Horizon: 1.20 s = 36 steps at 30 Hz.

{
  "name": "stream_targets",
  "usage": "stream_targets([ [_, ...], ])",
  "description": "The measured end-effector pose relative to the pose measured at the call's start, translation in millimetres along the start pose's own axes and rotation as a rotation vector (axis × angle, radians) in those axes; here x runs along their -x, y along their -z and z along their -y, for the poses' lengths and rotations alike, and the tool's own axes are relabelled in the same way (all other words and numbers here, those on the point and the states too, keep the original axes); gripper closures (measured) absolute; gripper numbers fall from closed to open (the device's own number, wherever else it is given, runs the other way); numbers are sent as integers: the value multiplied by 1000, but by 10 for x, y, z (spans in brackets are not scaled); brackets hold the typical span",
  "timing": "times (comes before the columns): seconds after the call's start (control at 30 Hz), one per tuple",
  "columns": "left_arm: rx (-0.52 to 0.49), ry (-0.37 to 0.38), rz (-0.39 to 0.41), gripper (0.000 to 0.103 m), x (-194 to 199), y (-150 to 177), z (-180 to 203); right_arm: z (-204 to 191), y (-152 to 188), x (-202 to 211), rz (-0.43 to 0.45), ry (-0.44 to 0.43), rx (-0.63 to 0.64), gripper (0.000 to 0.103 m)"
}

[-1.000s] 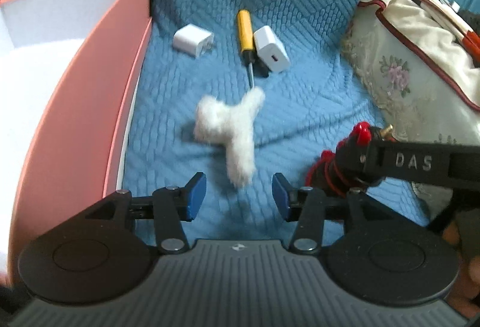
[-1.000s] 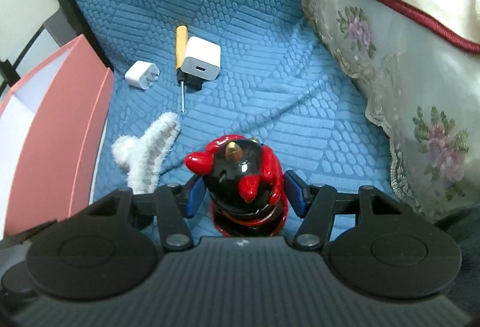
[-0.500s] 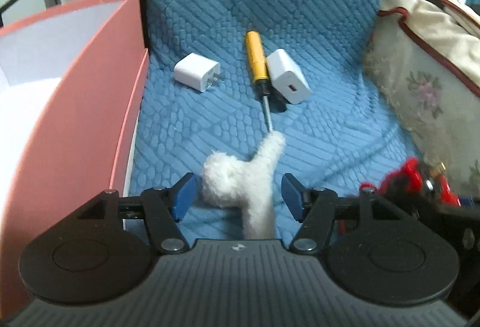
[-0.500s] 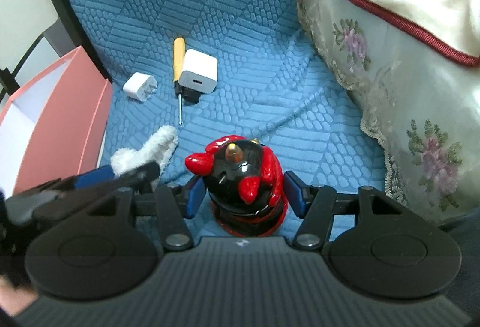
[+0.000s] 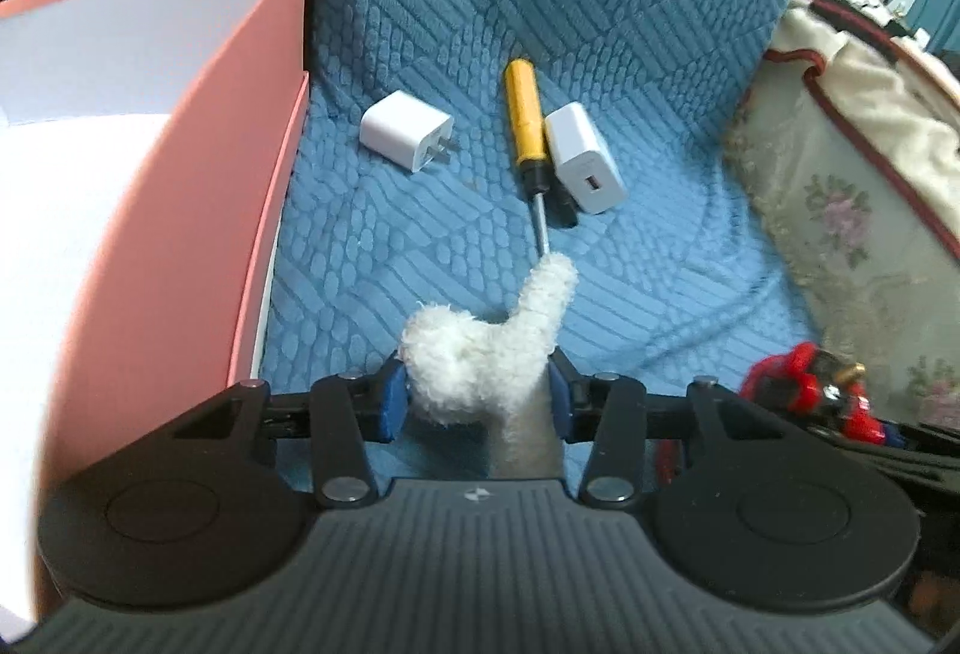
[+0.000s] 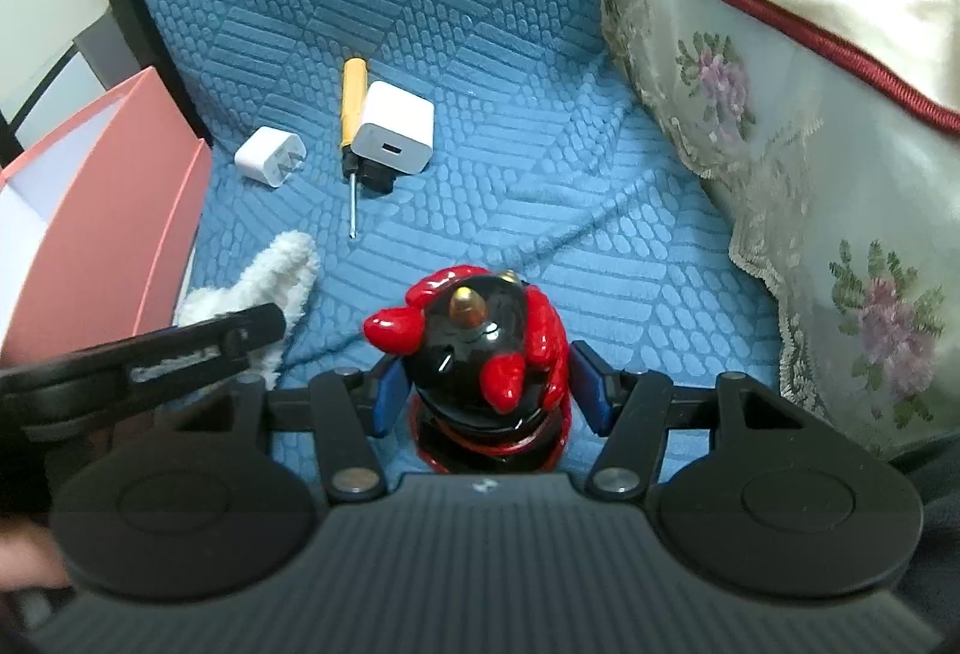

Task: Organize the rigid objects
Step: 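Carry the plush and figurine with both tools over the pink box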

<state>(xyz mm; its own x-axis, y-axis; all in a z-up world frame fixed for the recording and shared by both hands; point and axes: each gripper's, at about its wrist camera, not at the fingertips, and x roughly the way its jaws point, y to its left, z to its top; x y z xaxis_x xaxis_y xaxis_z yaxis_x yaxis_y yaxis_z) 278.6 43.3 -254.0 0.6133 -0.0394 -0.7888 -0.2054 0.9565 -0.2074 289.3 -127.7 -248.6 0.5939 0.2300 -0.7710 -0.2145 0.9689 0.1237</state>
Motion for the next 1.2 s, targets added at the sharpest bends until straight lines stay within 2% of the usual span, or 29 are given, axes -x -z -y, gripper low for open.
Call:
stream_targets([
  [0.37, -1, 38, 13, 52, 664, -8, -35, -27, 107, 369, 29, -38, 13, 43],
  [0.53, 8, 54, 31, 52, 988, -87, -116, -113, 79, 609, 66, -55, 61, 43],
  [0.63, 18, 47, 58, 52, 1192, -125, -187, -200, -3, 763, 86, -98, 58, 43],
  [0.77, 26, 35, 96, 52, 1431, -171, -281, -379, -130, 962, 115, -159, 80, 43],
  [1.2, 118, -10, 214, 52, 2068, -469, -937, -1099, -514, 1341, 217, -249, 190, 43],
])
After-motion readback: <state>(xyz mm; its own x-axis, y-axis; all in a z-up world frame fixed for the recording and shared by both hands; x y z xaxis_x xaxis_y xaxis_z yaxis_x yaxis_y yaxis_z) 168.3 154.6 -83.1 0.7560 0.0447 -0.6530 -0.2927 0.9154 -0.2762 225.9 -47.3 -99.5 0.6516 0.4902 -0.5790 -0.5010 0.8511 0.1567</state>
